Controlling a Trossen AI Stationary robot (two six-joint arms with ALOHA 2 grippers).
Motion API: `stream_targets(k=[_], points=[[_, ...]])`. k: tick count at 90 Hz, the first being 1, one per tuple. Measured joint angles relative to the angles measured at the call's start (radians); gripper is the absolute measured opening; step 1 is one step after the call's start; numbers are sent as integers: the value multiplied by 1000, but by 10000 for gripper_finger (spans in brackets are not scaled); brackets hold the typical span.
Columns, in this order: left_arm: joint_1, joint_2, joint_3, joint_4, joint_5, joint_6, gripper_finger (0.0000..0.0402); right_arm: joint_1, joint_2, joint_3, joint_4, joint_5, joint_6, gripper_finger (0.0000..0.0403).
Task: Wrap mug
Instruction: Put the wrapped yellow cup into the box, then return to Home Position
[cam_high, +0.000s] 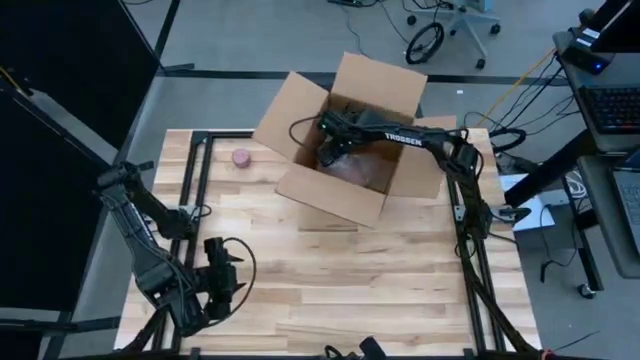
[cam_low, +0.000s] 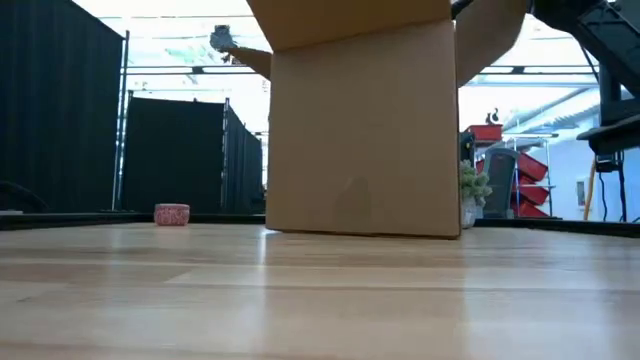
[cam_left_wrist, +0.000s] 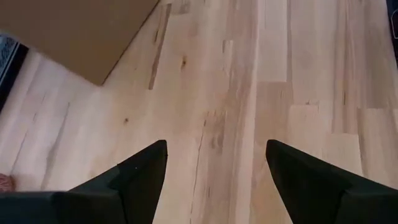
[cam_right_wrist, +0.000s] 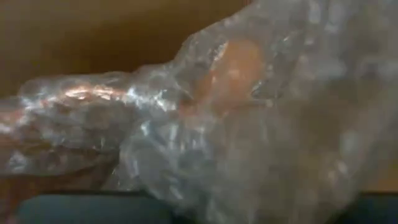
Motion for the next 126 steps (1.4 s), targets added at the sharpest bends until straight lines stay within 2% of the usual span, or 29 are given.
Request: stream_targets(k=[18,37,47,58,114,126], points=[[0,0,0,0,2,0,263,7,-1,-62,78,6,14,116],[0,0,0,0,21,-1,263,8,-3,-79,93,19,3,197],[0,0,0,0,23,-1,263,8,-5,-59,86,17,-11,236],[0,0,0,0,23,-1,263,9,-9,12,32,11,-30,261],[0,0,0,-1,25,4,263,40,-16,569,-389,19,-91,270],[0,0,0,-1,26,4,263,69,-73,552,-355,21,-119,270]])
